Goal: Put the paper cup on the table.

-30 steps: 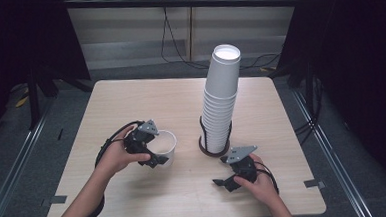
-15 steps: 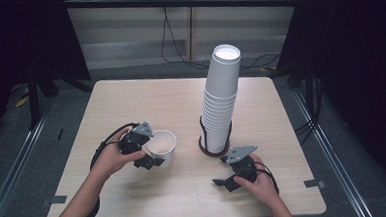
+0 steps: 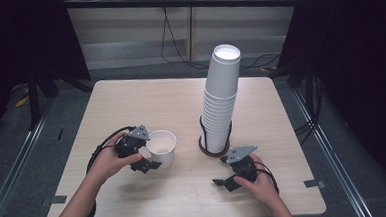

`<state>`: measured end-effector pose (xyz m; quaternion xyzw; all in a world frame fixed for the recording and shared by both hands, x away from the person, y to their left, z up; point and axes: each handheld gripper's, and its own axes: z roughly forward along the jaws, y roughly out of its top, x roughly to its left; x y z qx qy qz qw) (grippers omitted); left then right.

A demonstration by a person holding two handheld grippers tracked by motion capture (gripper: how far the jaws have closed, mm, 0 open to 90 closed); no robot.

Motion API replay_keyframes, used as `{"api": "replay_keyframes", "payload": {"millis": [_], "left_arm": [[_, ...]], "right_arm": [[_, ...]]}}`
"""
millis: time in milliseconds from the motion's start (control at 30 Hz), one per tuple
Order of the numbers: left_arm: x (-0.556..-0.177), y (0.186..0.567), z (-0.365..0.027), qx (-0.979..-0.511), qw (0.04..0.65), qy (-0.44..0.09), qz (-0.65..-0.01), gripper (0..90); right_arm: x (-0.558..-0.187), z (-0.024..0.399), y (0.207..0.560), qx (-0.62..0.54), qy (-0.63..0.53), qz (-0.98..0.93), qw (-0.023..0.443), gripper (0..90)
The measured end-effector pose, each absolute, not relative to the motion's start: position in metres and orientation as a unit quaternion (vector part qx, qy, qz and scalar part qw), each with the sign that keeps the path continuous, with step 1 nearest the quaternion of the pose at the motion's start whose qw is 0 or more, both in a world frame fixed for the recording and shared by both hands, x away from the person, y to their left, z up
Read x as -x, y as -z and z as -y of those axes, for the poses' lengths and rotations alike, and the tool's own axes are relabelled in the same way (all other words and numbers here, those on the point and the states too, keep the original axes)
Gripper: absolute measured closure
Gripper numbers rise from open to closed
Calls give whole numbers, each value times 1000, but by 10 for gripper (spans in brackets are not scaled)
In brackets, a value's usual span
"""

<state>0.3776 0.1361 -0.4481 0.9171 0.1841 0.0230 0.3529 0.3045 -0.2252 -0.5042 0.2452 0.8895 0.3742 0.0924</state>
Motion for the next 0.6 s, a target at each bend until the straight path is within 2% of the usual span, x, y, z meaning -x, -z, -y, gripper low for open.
{"api": "replay_keyframes", "payload": {"millis": [600], "left_arm": [[-371,458,-152,-917,350,-25,-192,100]], "right_arm": [[-304,225,504,-245,-374,-890,92,144]]}}
